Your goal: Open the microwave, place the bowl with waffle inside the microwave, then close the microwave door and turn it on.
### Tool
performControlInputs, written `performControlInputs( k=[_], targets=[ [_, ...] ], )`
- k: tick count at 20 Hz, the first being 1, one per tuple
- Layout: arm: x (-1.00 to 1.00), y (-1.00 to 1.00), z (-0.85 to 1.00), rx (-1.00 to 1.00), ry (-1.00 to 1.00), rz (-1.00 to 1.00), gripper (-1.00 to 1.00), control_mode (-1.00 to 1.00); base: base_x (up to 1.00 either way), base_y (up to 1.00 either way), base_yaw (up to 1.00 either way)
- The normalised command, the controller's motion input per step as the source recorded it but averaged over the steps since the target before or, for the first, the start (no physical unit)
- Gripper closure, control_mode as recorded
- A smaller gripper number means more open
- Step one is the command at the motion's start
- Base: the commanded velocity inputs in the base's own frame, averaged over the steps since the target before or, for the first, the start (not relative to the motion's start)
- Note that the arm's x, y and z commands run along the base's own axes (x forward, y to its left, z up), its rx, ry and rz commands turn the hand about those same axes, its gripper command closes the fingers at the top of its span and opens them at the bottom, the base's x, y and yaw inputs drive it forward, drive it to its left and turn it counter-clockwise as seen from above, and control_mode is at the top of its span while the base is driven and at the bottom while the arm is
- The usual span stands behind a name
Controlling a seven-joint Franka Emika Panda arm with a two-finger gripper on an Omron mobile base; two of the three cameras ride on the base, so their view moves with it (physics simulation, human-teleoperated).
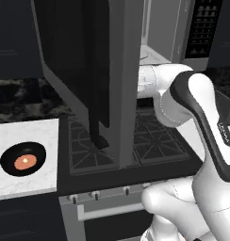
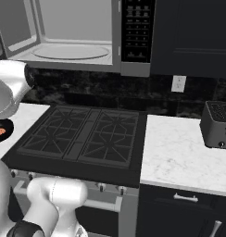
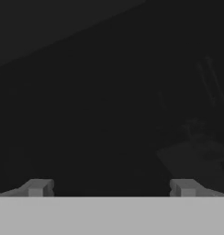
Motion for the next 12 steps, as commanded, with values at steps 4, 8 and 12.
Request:
performControlInputs(
  k=[4,8,12],
  targets=[
    [-0.04,0.86,0.12,-0.11,-0.02,-0.03,-1.00,-1.00,0.00,0.00,0.00],
    [0.00,0.66,0.06,-0.12,0.00,-0.08,-1.00,-1.00,0.00,0.00,0.00],
    [0.00,0.58,0.03,-0.12,0.00,-0.09,-1.00,-1.00,0.00,0.00,0.00]
  ],
)
